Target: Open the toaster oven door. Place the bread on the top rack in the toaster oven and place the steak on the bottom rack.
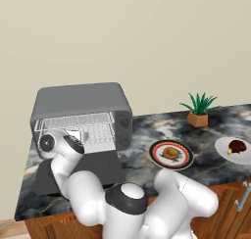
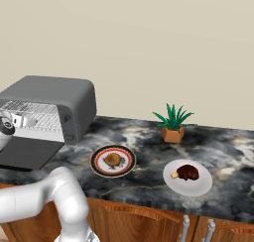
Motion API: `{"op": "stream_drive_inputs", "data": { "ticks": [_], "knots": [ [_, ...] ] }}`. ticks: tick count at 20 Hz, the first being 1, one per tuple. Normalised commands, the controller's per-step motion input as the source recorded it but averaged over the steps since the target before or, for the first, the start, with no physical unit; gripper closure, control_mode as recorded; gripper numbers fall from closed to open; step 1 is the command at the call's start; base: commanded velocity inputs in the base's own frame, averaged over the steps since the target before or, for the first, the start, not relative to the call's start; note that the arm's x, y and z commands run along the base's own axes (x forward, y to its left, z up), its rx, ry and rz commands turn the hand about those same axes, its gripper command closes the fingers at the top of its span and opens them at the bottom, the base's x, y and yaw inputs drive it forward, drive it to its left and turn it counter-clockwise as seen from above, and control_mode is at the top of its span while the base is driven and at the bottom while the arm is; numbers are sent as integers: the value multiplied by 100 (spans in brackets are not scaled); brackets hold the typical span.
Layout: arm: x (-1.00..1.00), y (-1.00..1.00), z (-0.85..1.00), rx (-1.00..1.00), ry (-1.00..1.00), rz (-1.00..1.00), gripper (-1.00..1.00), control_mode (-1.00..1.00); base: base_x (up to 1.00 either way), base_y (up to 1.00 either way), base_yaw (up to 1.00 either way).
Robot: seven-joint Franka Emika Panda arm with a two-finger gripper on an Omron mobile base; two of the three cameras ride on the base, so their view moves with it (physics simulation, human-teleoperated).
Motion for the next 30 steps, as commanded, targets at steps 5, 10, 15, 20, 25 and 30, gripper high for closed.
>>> {"op": "stream_drive_inputs", "data": {
  "ticks": [5, 10, 15, 20, 25, 30],
  "knots": [
    [-36, 4, -75, -8, 8, 5, -100, -100, 0, 0, 0],
    [-46, 7, -76, -9, 3, 5, -100, -100, 0, 0, 0],
    [-61, 5, -77, -8, 1, 3, -100, -100, 0, 0, 0],
    [-69, 4, -78, -6, 2, 1, -100, -100, 0, 0, 0],
    [-74, 1, -77, -3, 9, 0, -100, -100, 0, 0, 0],
    [-69, 0, -72, 0, 18, 0, -100, -100, 0, 0, 0]
  ]
}}
